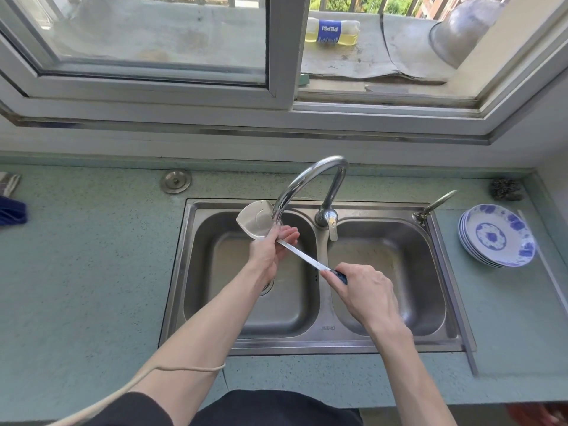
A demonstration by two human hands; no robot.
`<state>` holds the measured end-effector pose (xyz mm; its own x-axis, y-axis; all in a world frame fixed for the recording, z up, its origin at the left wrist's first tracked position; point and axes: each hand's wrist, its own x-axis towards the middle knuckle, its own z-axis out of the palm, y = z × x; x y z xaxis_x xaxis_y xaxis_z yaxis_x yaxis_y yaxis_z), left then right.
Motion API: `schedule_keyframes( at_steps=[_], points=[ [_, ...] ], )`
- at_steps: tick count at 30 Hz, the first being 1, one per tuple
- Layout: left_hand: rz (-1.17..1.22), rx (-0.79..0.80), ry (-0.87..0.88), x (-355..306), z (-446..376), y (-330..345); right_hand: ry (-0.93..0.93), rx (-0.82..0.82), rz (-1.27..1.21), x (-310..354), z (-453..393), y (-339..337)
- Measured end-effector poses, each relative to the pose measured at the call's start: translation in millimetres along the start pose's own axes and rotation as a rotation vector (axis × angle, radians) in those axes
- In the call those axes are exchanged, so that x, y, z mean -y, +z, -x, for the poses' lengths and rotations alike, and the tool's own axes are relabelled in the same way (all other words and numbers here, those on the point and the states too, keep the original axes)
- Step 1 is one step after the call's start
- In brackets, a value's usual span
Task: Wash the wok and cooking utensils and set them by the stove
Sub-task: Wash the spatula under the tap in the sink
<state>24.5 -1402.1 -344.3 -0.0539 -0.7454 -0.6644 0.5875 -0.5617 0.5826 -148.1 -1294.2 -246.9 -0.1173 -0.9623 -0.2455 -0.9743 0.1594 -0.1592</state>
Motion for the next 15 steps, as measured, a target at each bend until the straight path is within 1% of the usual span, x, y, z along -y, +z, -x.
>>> schedule_keyframes(
  at_steps=[3,7,10,15],
  points=[
    [0.184,0.049,-0.072,-3.4,6.8,5.6,0.003,-0.008,0.006,2.6,0.7,2.2],
    [0.246,0.106,-0.132,2.4,16.8,12.8,0.018,-0.016,-0.003,9.1,2.6,9.9],
    [0.215,0.116,-0.129,1.8,18.3,9.3,0.030,-0.034,-0.023,12.5,4.9,12.3],
    [0.063,0.188,-0.153,11.7,30.5,11.2,0.059,-0.067,0.008,28.4,2.3,17.4]
  ],
)
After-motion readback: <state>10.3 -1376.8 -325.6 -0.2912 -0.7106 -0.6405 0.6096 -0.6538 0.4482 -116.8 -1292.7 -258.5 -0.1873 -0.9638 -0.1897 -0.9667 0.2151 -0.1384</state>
